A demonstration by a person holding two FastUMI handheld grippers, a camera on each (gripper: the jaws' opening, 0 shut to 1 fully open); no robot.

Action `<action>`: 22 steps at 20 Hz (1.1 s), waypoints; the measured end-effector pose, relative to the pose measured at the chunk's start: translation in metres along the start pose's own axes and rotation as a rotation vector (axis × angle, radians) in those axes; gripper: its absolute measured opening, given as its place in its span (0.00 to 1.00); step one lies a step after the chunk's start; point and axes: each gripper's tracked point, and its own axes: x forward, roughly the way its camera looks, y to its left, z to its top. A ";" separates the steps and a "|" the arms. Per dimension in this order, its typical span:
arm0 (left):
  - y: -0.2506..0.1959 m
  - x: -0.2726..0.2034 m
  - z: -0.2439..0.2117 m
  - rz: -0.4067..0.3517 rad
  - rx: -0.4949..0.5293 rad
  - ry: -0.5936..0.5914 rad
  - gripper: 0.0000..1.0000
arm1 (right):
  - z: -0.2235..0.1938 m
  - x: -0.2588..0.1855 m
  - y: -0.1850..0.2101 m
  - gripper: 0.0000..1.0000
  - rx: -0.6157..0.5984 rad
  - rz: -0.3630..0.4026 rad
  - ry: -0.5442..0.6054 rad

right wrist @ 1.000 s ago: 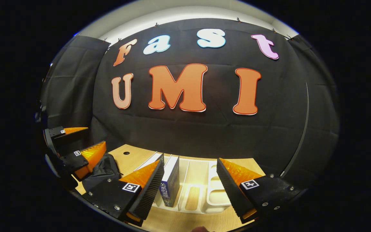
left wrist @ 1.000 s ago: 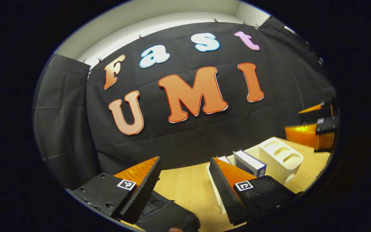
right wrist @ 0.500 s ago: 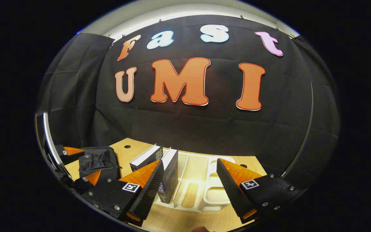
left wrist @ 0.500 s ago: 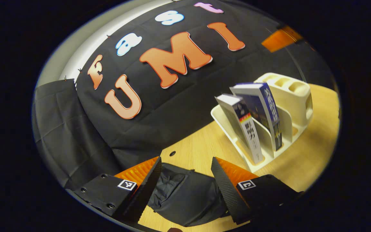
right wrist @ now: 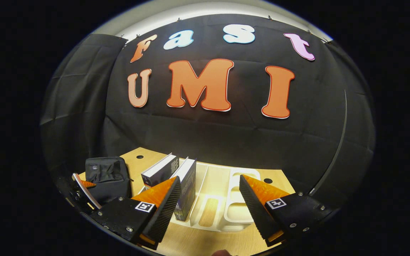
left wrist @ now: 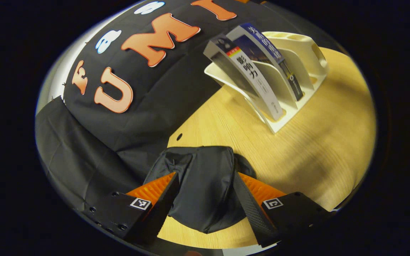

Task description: Open the schoolbag, grab two books from the bookshelf and put them into the schoolbag.

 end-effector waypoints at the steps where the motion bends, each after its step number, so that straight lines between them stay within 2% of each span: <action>1: -0.003 0.003 -0.009 -0.005 0.007 0.021 0.98 | -0.001 0.000 0.001 0.98 0.000 0.000 0.002; 7: -0.002 0.021 -0.039 0.017 0.054 0.069 0.98 | -0.003 0.004 0.007 0.98 -0.005 -0.007 0.017; 11: 0.016 0.025 -0.034 0.067 0.079 0.021 0.98 | -0.001 0.008 0.018 0.98 -0.017 -0.008 0.025; 15: 0.033 0.039 -0.035 0.097 0.089 0.023 0.96 | 0.004 0.017 0.038 0.98 -0.014 0.007 0.044; 19: 0.037 0.065 -0.039 0.046 0.058 0.045 0.95 | 0.012 0.032 0.061 0.98 -0.029 0.026 0.074; 21: 0.035 0.078 -0.041 -0.010 0.043 0.058 0.86 | 0.015 0.041 0.073 0.98 -0.051 0.028 0.101; 22: 0.035 0.081 -0.042 -0.039 0.037 0.061 0.77 | 0.015 0.045 0.077 0.98 -0.060 0.035 0.116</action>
